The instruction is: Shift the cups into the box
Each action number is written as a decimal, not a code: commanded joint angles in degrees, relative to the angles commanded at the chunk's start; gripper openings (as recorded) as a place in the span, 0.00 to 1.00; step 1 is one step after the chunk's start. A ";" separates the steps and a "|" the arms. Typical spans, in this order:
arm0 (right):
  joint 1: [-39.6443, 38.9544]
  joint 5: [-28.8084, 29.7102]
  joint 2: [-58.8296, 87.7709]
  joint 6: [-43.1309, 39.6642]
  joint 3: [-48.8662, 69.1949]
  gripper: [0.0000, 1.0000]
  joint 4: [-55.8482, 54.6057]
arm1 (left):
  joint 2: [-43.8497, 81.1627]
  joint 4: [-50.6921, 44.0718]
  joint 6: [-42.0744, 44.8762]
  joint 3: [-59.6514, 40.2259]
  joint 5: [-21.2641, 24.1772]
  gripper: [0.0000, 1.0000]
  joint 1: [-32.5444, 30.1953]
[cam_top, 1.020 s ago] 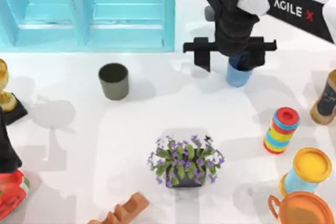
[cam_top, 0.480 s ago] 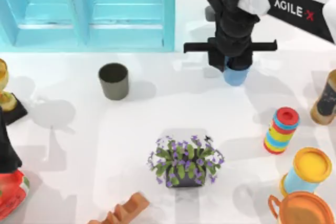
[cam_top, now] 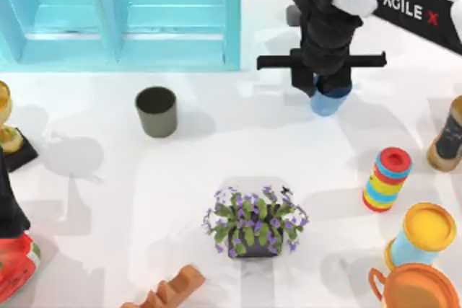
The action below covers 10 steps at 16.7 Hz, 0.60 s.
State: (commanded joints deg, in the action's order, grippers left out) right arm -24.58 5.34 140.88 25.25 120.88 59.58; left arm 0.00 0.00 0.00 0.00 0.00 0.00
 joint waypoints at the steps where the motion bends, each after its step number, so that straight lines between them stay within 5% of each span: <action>1: 1.00 -0.21 -1.03 -0.95 0.19 0.00 1.14 | 0.00 0.00 0.00 0.00 0.00 1.00 0.00; 10: 10.49 -2.06 -10.84 -10.40 2.04 0.00 12.19 | 0.00 0.00 0.00 0.00 0.00 1.00 0.00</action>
State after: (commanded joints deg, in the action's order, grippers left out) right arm -14.10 3.28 130.04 14.85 122.92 71.76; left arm 0.00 0.00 0.00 0.00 0.00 0.00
